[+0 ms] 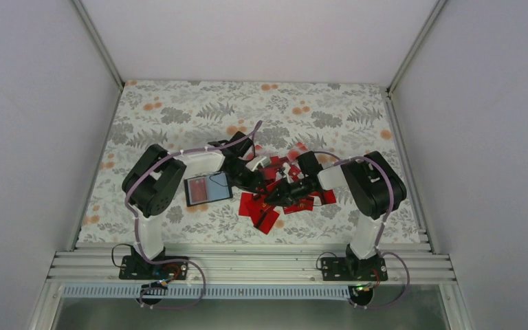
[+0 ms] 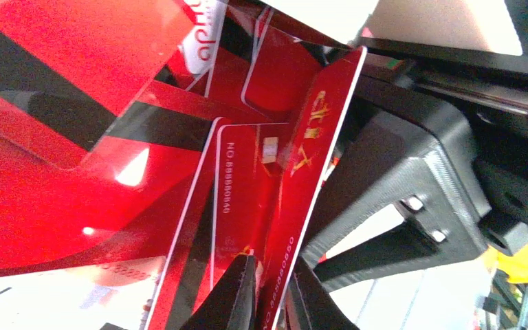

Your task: Put the credit cards into the card holder

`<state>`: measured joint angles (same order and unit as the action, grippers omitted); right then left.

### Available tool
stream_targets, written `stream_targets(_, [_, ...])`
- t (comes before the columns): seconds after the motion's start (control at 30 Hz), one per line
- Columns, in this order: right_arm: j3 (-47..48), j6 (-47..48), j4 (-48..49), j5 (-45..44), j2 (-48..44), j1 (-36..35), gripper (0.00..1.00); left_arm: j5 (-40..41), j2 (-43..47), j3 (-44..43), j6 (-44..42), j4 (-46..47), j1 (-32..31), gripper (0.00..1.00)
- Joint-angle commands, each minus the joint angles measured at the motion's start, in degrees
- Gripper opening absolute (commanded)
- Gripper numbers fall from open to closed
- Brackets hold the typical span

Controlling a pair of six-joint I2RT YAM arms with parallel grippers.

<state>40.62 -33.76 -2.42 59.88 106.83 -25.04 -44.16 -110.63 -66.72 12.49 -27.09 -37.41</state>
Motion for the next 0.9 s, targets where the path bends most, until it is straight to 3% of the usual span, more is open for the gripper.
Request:
stream_targets(0.0, [-1.78,1.05,-3.96,-18.92,4.56,0.16,0.16,4.65,-0.28,0.43,-1.31,-0.44,-0.69,0.11])
stream_targets(0.13, [-1.56,1.18,-4.73,-19.15,3.73,0.17,0.16,5.52,0.58,1.06,-0.62,0.96,-1.0,0.03])
stream_targets(0.37, [0.74,4.22,-11.44,-23.2,-5.28,0.27,0.19,7.58,7.96,1.6,3.92,2.62,-1.09,0.02])
stream_targets(0.57, [6.29,6.93,-18.36,-25.17,-16.6,0.44,0.24,15.2,20.34,6.15,12.13,2.24,-0.73,0.02])
stream_targets(0.7, [9.8,7.37,-19.09,-23.02,-19.14,0.43,0.27,22.14,31.36,12.44,17.76,-1.78,0.05,0.02])
stream_targets(0.87, [11.34,7.26,-15.62,-17.88,-18.73,-0.61,0.3,25.32,45.31,21.09,22.59,-7.63,2.19,0.02])
